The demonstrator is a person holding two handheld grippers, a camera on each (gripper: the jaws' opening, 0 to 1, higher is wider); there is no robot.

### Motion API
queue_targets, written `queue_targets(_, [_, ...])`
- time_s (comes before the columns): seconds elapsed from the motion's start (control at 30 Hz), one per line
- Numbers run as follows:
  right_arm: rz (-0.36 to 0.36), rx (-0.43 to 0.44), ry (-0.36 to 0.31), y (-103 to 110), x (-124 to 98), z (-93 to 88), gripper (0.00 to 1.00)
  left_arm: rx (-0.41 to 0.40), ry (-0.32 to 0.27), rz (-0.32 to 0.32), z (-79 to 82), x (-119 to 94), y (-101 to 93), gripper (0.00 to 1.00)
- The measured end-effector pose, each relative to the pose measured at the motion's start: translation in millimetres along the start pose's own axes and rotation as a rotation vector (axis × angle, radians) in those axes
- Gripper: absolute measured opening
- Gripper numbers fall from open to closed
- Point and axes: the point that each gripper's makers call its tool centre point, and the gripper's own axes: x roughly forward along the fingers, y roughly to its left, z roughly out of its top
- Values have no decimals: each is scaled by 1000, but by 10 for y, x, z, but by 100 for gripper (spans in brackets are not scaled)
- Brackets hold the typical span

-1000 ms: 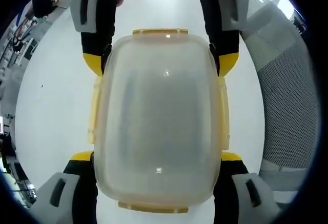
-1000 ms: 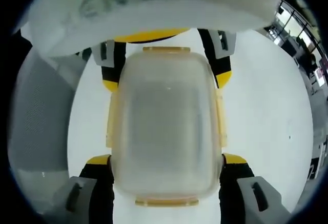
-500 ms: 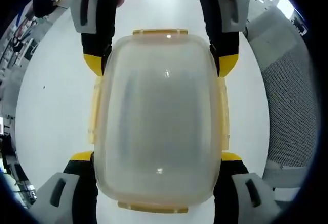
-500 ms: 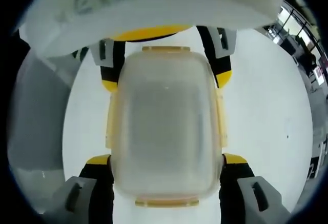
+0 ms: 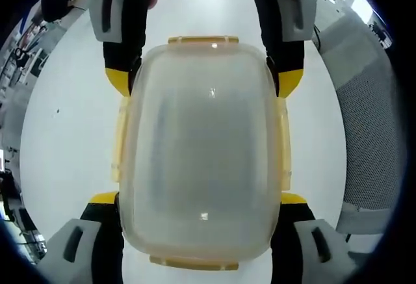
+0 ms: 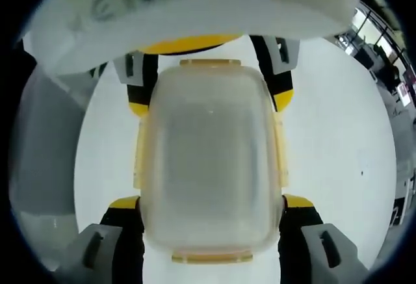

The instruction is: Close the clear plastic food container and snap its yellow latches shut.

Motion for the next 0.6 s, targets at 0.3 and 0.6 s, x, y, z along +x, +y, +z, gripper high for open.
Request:
queue_targets(0.3, [-1,-2,2,-124,0,-17,87,-5,-4,1,25,18,119,96])
queue_targets(0.6, [-6,11,1,-253,1,-25,87,10,-7,-2,36,32,254,96])
